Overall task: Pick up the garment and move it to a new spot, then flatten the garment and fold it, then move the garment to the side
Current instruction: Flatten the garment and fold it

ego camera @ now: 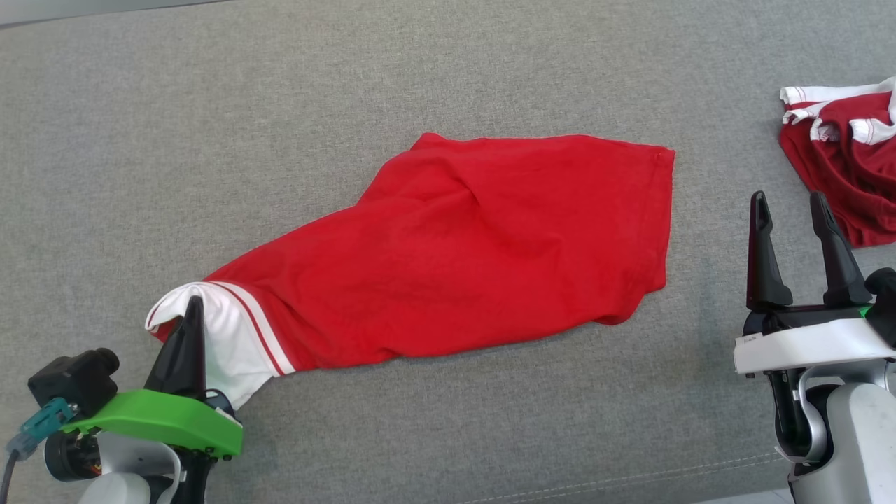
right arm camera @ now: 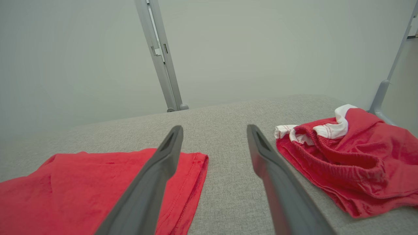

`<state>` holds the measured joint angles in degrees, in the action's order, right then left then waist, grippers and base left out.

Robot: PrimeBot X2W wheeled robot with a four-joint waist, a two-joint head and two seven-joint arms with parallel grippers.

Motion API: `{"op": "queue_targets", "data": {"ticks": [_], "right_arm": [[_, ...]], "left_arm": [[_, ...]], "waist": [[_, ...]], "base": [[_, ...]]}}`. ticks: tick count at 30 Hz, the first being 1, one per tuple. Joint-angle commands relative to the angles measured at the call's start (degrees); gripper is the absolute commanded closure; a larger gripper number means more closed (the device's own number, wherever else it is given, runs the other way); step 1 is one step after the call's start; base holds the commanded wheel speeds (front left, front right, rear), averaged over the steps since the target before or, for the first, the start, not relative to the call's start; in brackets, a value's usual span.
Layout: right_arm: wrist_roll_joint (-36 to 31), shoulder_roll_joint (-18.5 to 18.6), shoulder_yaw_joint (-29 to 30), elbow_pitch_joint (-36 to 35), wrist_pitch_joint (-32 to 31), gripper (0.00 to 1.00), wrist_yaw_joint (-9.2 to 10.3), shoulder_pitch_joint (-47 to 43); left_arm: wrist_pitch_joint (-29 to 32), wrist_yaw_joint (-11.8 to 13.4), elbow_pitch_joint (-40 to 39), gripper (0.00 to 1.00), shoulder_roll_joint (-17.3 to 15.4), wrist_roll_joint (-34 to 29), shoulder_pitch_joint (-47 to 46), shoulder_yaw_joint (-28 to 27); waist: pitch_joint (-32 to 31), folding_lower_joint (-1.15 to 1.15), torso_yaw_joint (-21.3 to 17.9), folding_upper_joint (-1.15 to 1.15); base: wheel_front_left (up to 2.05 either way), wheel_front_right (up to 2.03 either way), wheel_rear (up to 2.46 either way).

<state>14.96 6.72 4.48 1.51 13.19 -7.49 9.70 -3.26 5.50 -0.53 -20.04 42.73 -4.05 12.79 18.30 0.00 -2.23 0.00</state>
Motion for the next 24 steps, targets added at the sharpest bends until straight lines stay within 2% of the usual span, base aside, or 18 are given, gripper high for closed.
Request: {"op": "queue_targets", "data": {"ticks": [1,2,6,14,17,24], "right_arm": [[-0.19,0.13,0.08,-0.21,-0.19,0.00,0.01,0.24],[-0.28,0.19,0.07,-0.30,-0.30,0.00,0.01,0.22],[-0.49,0.26,0.11,-0.52,-0.45,0.00,0.01,0.25],[-1.21,0.60,0.68,-1.52,-0.91,0.00,0.00,-0.57],[-1.77,0.70,0.70,-1.94,-1.22,0.00,0.00,-0.99],[-3.07,1.12,-0.54,-2.81,-2.13,0.00,0.01,-2.40]], "left_arm": [[-1.18,-0.72,2.30,0.56,0.69,0.22,-1.60,0.09],[-1.63,-0.78,3.42,0.00,0.83,-0.08,-1.91,0.14],[-3.02,0.88,5.76,0.00,1.31,-1.22,-2.41,-0.23],[-9.54,7.12,6.14,0.00,-0.27,-7.48,-2.67,-3.06],[-10.94,7.67,3.58,0.00,-0.68,-10.14,-3.17,-3.55],[-11.73,6.47,-4.33,0.00,-1.90,-15.69,-2.74,-2.01]], "waist": [[-0.13,0.00,0.06,0.00],[-0.22,0.00,0.12,0.00],[-0.56,0.00,0.37,0.00],[-2.62,0.00,1.58,0.00],[-3.59,0.00,1.93,0.00],[-6.54,0.00,2.03,0.00]], "base": [[0.00,0.00,0.00],[0.00,0.00,0.00],[0.00,0.00,0.00],[0.00,0.00,0.00],[0.00,0.00,0.00],[0.00,0.00,0.00]]}}
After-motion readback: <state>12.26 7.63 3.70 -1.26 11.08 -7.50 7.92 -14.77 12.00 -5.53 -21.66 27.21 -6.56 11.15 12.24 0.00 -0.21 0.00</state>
